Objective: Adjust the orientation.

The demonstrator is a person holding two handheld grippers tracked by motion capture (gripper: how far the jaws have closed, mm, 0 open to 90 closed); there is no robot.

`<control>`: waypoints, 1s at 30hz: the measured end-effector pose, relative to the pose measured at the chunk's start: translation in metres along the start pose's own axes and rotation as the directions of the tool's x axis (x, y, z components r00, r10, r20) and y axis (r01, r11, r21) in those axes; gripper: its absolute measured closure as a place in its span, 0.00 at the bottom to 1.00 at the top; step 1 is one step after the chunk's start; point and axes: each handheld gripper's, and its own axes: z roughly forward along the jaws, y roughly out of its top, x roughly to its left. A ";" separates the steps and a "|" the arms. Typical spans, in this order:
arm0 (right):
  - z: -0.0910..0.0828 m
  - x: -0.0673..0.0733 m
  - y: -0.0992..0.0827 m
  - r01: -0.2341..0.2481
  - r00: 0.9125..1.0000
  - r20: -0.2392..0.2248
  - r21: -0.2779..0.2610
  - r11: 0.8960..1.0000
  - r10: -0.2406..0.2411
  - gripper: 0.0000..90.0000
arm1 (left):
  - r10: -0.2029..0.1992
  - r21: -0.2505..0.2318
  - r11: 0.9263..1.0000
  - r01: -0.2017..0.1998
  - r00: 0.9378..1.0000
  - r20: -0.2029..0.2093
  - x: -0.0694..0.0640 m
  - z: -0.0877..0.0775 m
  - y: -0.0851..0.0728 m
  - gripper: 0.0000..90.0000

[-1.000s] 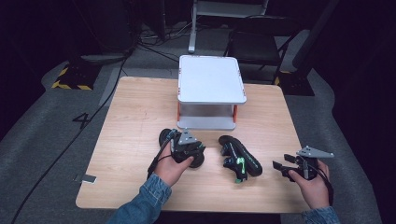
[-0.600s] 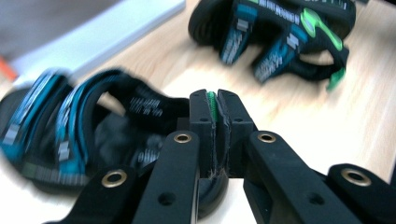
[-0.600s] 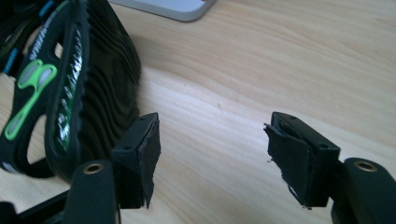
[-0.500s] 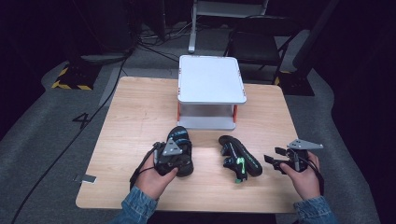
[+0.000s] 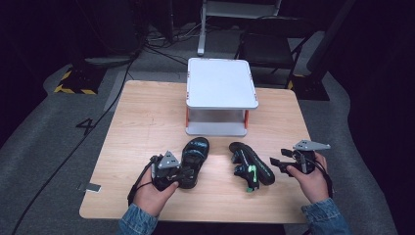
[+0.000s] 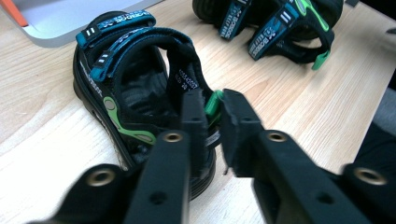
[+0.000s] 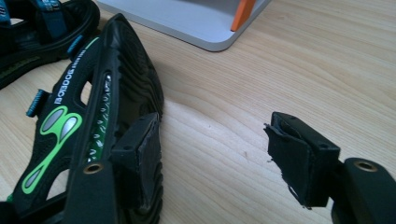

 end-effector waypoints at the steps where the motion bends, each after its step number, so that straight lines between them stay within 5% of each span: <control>1: 0.000 0.000 0.000 0.000 1.000 0.000 0.000 1.000 0.000 0.39 | 0.000 0.000 1.000 0.000 1.000 0.000 0.000 0.000 0.000 0.95; 11: -0.008 0.007 -0.002 0.007 1.000 -0.006 -0.016 1.000 -0.007 0.39 | 0.025 0.037 0.999 -0.027 0.998 0.066 -0.010 0.005 0.009 0.93; 14: -0.009 0.010 -0.001 0.013 1.000 -0.008 -0.017 1.000 -0.014 0.39 | 0.034 0.002 0.999 -0.034 0.999 0.042 -0.009 0.003 0.010 0.64; 15: -0.009 0.013 0.002 0.024 1.000 -0.017 -0.019 1.000 -0.024 0.39 | 0.071 -0.051 0.996 -0.071 0.997 0.003 -0.006 -0.003 0.013 0.56; 21: -0.007 0.026 0.010 0.052 0.998 -0.046 -0.036 0.998 -0.054 0.39 | -0.001 -0.119 0.993 -0.008 0.997 -0.072 0.010 -0.019 0.016 0.41; 23: -0.006 0.034 0.016 0.078 0.995 -0.061 -0.042 0.996 -0.081 0.39 | -0.041 -0.133 0.991 0.026 0.993 -0.114 0.020 -0.026 0.015 0.40; 25: -0.006 0.045 0.022 0.112 0.991 -0.071 -0.048 0.992 -0.116 0.39 | -0.077 -0.140 0.989 0.051 0.979 -0.190 0.035 -0.032 0.010 0.37; 27: -0.006 0.047 0.024 0.118 0.990 -0.075 -0.051 0.992 -0.122 0.39 | -0.083 -0.135 0.989 0.056 0.975 -0.207 0.040 -0.034 0.008 0.37; 30: -0.006 0.052 0.028 0.148 0.987 -0.063 -0.050 0.988 -0.151 0.40 | -0.114 -0.137 0.987 0.081 0.959 -0.258 0.055 -0.037 0.002 0.35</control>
